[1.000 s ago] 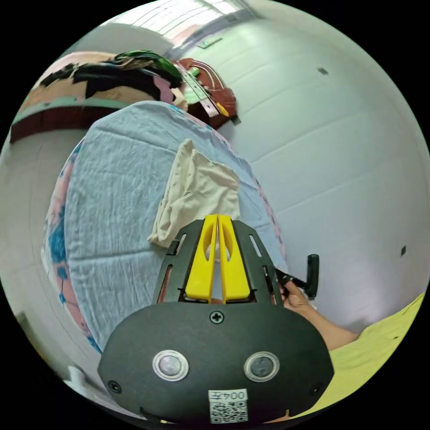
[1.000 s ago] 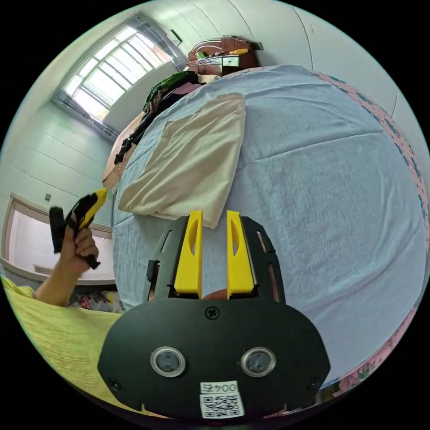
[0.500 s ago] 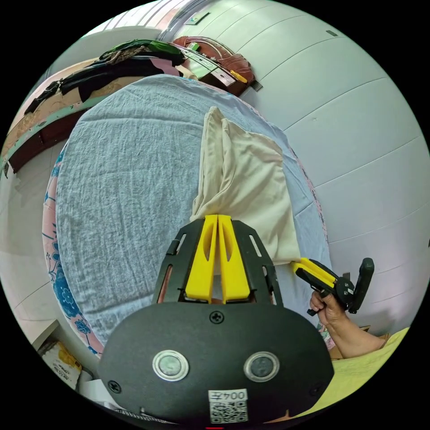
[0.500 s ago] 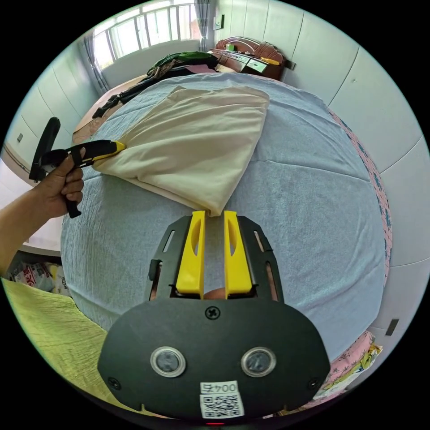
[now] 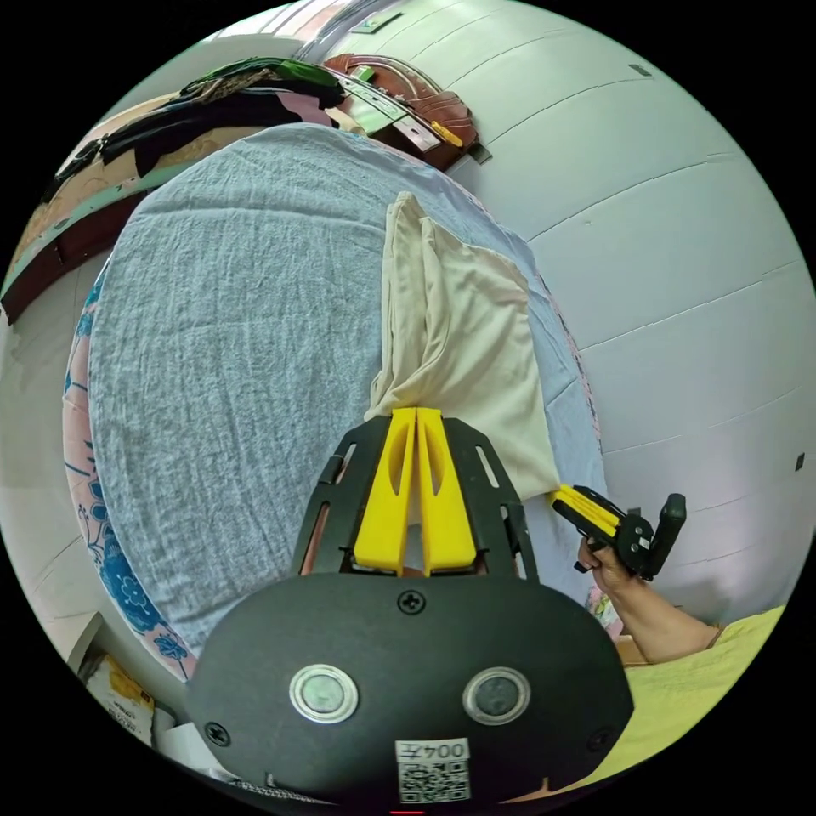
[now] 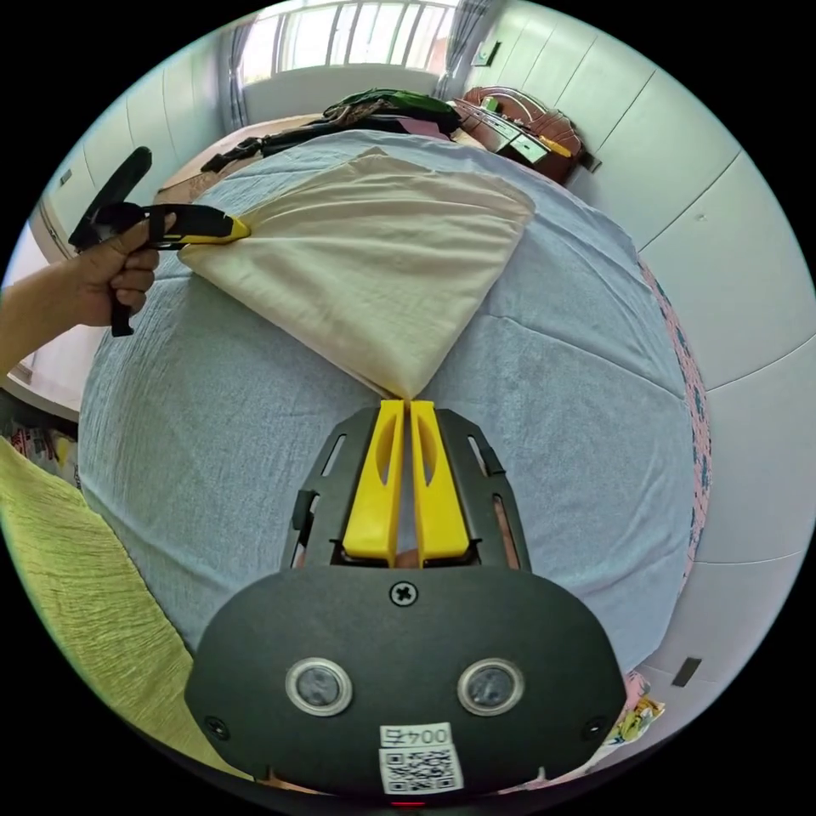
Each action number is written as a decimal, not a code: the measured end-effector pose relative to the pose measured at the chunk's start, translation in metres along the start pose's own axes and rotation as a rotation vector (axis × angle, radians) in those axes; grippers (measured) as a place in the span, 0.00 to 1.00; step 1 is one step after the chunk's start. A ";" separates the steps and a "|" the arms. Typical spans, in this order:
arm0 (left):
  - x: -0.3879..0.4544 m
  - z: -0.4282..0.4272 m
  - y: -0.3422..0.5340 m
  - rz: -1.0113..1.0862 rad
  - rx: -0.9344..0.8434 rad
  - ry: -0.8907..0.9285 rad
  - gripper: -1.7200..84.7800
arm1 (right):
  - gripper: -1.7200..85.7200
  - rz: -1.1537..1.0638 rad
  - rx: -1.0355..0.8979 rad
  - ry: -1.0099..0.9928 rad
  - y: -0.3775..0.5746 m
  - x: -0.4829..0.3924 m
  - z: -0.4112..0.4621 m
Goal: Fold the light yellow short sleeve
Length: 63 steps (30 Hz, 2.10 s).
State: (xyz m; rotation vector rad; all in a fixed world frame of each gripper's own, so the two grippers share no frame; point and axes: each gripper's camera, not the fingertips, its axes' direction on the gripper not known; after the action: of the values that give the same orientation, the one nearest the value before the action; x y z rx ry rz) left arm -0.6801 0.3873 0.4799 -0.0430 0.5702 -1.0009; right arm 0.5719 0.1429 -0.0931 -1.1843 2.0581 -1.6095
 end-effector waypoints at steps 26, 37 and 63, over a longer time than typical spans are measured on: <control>0.035 0.013 -0.179 0.208 -0.173 -0.189 0.04 | 0.08 0.359 -0.082 -0.182 0.016 0.081 -0.034; 0.002 -0.011 -0.190 0.117 -0.155 -0.089 0.03 | 0.07 0.314 -0.115 -0.185 0.030 0.107 -0.038; 0.141 -0.145 0.025 0.770 -0.124 -0.406 0.05 | 0.15 0.987 0.184 -0.864 0.174 0.229 -0.059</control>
State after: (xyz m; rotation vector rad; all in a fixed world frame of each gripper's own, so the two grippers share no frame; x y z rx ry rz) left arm -0.6713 0.3201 0.2877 -0.1232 0.2310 -0.1916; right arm 0.3152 0.0238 -0.1699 -0.4672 1.4491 -0.6113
